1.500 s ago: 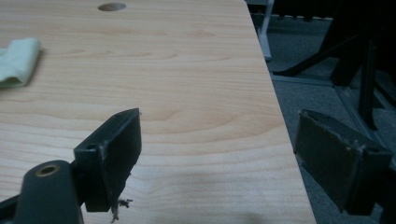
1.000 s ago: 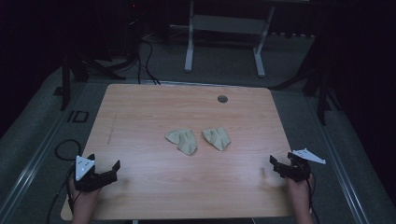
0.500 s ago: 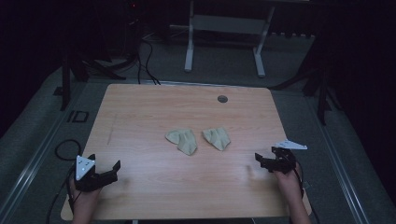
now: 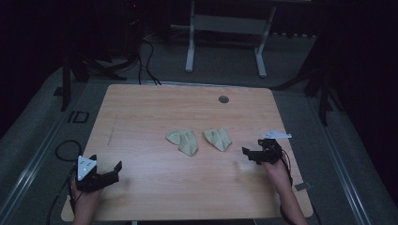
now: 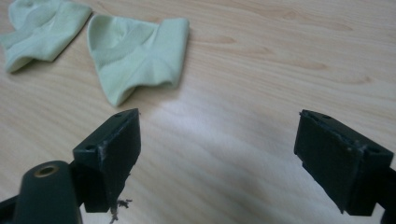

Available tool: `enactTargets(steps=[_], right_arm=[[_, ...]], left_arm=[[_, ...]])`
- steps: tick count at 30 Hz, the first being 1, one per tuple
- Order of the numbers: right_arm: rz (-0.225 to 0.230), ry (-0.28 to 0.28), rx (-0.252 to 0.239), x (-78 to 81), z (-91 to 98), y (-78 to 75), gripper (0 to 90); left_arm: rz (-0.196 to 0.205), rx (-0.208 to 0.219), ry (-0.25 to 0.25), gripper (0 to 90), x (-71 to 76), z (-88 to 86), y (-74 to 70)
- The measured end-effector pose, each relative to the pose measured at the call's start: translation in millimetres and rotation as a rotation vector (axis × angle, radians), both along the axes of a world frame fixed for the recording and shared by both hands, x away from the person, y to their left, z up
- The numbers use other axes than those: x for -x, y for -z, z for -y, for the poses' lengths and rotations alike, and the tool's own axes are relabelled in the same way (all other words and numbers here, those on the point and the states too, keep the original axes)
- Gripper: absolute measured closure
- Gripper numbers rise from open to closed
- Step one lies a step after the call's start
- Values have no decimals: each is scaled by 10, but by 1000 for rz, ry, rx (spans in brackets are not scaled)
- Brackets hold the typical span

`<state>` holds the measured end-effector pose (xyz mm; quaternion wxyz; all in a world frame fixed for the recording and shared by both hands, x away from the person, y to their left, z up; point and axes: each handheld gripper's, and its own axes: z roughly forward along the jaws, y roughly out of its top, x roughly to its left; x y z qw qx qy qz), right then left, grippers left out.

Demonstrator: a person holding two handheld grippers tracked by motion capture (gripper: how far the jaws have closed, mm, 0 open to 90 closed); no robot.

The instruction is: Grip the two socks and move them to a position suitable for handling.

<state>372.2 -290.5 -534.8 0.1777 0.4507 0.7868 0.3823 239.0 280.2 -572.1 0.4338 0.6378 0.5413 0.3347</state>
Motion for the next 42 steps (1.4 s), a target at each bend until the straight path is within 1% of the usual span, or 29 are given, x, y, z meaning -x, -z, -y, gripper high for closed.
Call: enactTargets(steps=[2,3,4,5,6,7,8,9,10,11,14,16,17,18,19,22,23,24,25,27,31,34,36,37,38,39,41,42], right_arm=[[-2,3,2,-29,-29,0,136],[-6,5,2,-87,-106,-2,130],[-6,1,19,-118,-152,-4,130],[-1,-2,21,-139,-203,-7,129],[-8,-19,9,-164,-244,-9,129],[-12,-29,7,-191,-289,-9,129],[-8,-36,15,-214,-338,-12,129],[-8,-36,15,-214,-338,-12,129],[-14,-57,7,-270,-431,-25,131],[-12,-62,10,-289,-463,-29,133],[-22,-101,14,-355,-598,-43,165],[-24,-121,30,-403,-687,-45,182],[-24,-121,30,-403,-687,-45,182],[-21,-130,37,-425,-727,-47,182],[-17,-147,53,-471,-824,-47,222],[-27,-163,55,-534,-946,-26,237],[-27,-163,55,-534,-946,-26,237],[-33,-166,60,-556,-986,-12,242],[-36,-172,78,-598,-1060,23,257],[-41,-176,85,-627,-1102,52,279],[-51,-161,112,-723,-1198,118,283],[-62,-159,128,-762,-1253,154,299],[-66,-164,159,-770,-1294,198,299],[-70,-164,162,-768,-1305,217,299],[-53,-162,177,-751,-1315,230,301],[-46,-154,173,-737,-1321,237,309],[-33,-150,165,-716,-1320,248,355],[-28,-155,166,-702,-1322,245,425]], left_arm=[[1,1,0,17,2,2,-2],[2,0,3,17,2,4,-4],[2,0,5,17,1,5,-3],[1,0,5,17,1,6,-2],[1,0,7,17,2,4,-2],[-1,2,8,17,4,2,-2],[0,5,8,17,5,-1,-1],[0,5,8,17,5,-1,-1],[-1,8,5,17,10,-6,-1],[0,10,4,16,14,-7,-3],[3,10,3,17,23,-2,-7],[2,7,9,17,26,4,-6],[2,7,9,16,26,4,-6],[2,7,9,16,26,4,-6],[3,6,12,17,30,9,-7],[4,9,14,17,33,3,-10],[4,9,14,17,33,3,-10],[4,9,14,17,33,3,-10],[5,12,15,17,33,2,-11],[6,11,15,17,27,8,-10],[4,5,24,17,24,20,-5],[5,9,24,17,28,14,-5],[5,11,21,17,29,11,-4],[5,14,21,17,30,10,-4],[5,15,21,17,30,8,-4],[5,15,21,16,31,8,-4],[5,17,20,17,31,9,-4],[5,16,20,17,32,11,-5]])
